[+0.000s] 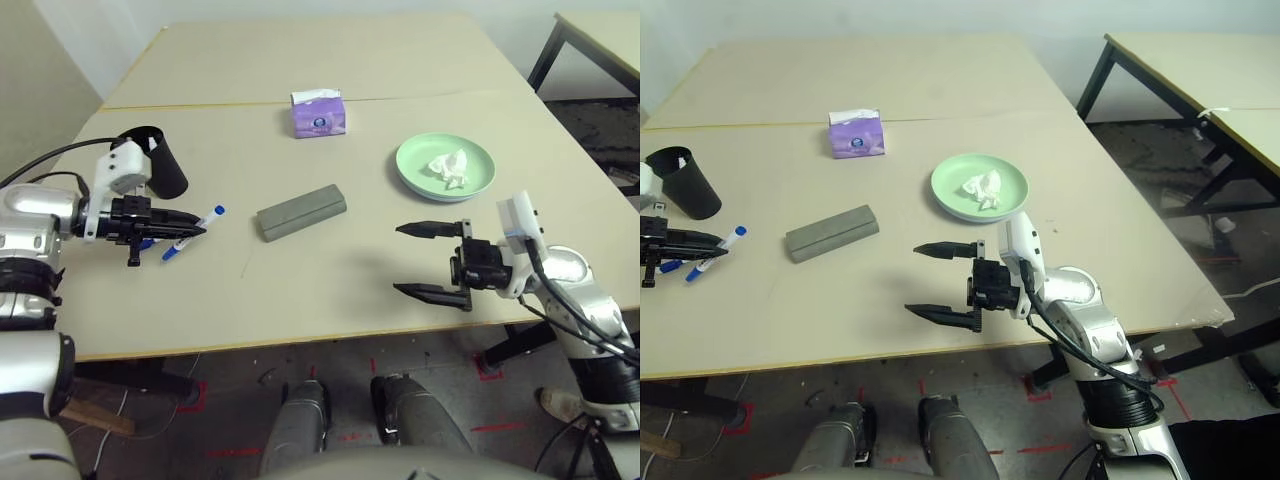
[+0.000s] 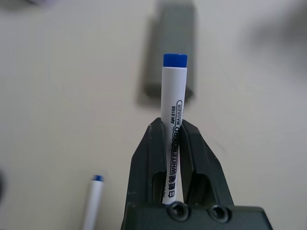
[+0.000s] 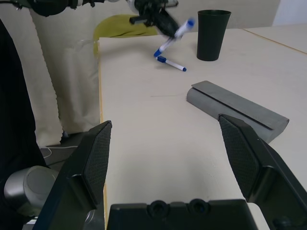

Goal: Organize and tidy the items on the table.

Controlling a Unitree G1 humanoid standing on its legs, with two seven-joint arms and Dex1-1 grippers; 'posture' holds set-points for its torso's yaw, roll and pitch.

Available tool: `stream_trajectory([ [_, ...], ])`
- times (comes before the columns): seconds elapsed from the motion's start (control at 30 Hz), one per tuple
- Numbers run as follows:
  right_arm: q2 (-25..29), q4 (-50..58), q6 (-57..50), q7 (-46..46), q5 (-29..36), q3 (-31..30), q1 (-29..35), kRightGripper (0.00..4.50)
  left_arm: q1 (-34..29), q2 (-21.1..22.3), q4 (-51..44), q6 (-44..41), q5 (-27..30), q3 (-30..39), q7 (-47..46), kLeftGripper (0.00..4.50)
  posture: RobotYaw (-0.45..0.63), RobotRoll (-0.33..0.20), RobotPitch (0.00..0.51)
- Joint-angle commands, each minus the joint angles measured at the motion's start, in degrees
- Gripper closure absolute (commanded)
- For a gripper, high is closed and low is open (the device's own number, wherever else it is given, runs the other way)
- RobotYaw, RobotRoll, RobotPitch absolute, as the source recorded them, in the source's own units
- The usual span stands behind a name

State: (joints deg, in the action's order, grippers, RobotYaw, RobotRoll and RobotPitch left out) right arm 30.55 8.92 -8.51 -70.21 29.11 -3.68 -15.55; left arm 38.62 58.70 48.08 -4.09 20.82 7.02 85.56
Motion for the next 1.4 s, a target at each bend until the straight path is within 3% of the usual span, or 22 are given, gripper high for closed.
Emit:
stream_trajectory([
  [0.03,0.3,0.1,-0.4,0.2,0.5,0.2,0.1,0.0,-2.0,-1.4,-3.7,-5.7,5.7,8.1,-5.9,4.21,-0.03,0.0,0.153],
  [0.23,0.5,-0.1,-0.6,0.5,0.3,0.3,0.5,0.0,-0.5,-5.3,-7.0,-9.2,13.5,21.1,-18.8,4.21,-0.02,0.0,0.149],
  [0.33,0.6,0.0,-0.6,0.6,0.2,0.3,0.6,0.0,0.7,-7.4,-8.5,-10.0,15.9,24.3,-22.7,4.21,-0.03,0.0,0.144],
  [0.53,0.4,0.2,-0.7,1.1,0.1,0.0,0.6,0.0,6.0,-8.8,-0.6,-1.2,10.8,23.0,-30.4,4.21,-0.03,0.0,0.14],
  [0.7,0.1,0.8,-0.8,1.6,0.1,-0.3,0.8,0.0,11.1,-10.2,9.9,8.6,1.7,17.1,-36.6,4.21,-0.05,0.0,0.136],
  [0.9,-0.1,2.0,-0.8,2.6,0.0,-0.5,1.8,0.0,16.1,-11.6,19.4,14.2,-4.1,14.5,-44.9,4.21,-0.07,0.0,0.13],
  [1.4,-0.2,4.7,-1.3,4.9,0.1,-0.5,4.4,0.0,20.4,-12.3,24.0,16.3,-5.8,15.0,-48.0,4.21,-0.1,0.0,0.127],
])
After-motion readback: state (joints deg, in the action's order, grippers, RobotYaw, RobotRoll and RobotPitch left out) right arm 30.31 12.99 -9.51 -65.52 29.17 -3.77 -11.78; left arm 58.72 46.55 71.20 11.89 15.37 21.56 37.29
